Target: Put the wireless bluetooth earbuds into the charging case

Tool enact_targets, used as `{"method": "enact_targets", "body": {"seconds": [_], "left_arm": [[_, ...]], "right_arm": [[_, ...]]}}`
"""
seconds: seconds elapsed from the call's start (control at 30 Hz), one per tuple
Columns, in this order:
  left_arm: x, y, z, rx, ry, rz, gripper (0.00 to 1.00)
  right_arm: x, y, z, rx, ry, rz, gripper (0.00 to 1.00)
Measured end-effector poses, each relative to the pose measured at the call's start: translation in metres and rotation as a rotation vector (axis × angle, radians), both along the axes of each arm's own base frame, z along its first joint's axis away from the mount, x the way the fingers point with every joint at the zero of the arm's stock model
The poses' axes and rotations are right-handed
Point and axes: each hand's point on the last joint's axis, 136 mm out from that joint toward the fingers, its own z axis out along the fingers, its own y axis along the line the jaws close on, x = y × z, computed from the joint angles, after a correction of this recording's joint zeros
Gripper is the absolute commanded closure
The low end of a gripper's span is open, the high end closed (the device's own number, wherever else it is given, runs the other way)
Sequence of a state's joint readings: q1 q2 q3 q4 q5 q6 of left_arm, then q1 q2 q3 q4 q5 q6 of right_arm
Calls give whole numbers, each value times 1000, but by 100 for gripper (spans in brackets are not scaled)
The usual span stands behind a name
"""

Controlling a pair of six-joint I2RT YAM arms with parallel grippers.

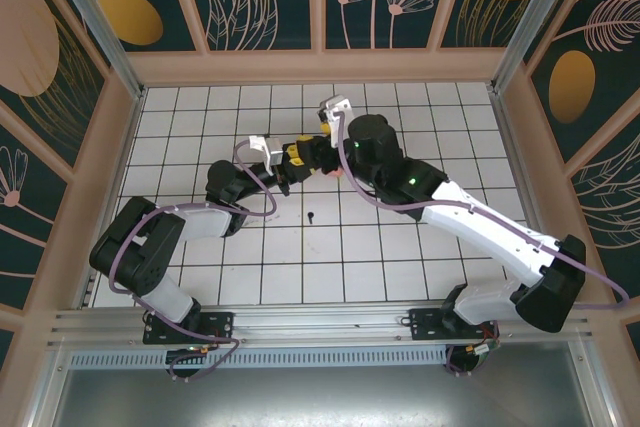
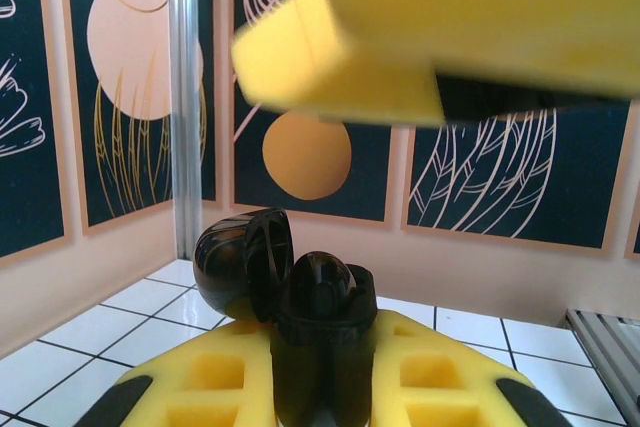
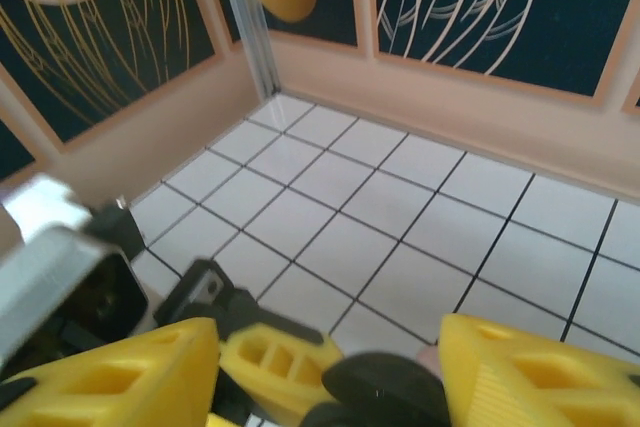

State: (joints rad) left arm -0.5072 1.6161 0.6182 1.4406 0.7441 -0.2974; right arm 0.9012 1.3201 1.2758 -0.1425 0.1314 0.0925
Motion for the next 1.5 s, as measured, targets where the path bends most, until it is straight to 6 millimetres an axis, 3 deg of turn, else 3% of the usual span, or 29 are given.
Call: {"method": "enact_targets", "body": {"seconds": [0.3, 0.47, 0.67, 0.77, 0.87, 1.03, 1.23, 1.33, 1.5], "left_arm": [[2, 2, 2, -10, -5, 16, 100], [1, 7, 6, -25, -15, 47, 100], [1, 22, 7, -35, -56, 158, 100], [2, 32, 11, -38, -92, 233, 100], [7, 42, 23, -51, -124, 311, 100], [11, 57, 41, -86, -139, 408, 100], [14, 73, 39, -102, -106, 500, 100], [15, 84, 34, -108, -84, 556, 100], [16, 101, 35, -134, -72, 637, 100]], "right_arm": [[2, -4, 46, 114, -7, -36, 32], [15, -24, 42, 148, 44, -135, 32], [30, -83, 16, 204, 153, -327, 32], [35, -105, -15, 206, 237, -403, 33], [38, -106, -59, 166, 343, -431, 36], [34, -80, -155, 21, 560, -407, 40], [9, -46, -256, -201, 750, -372, 46], [-3, -31, -288, -291, 802, -355, 48], [-10, -5, -307, -360, 819, -327, 51]]}}
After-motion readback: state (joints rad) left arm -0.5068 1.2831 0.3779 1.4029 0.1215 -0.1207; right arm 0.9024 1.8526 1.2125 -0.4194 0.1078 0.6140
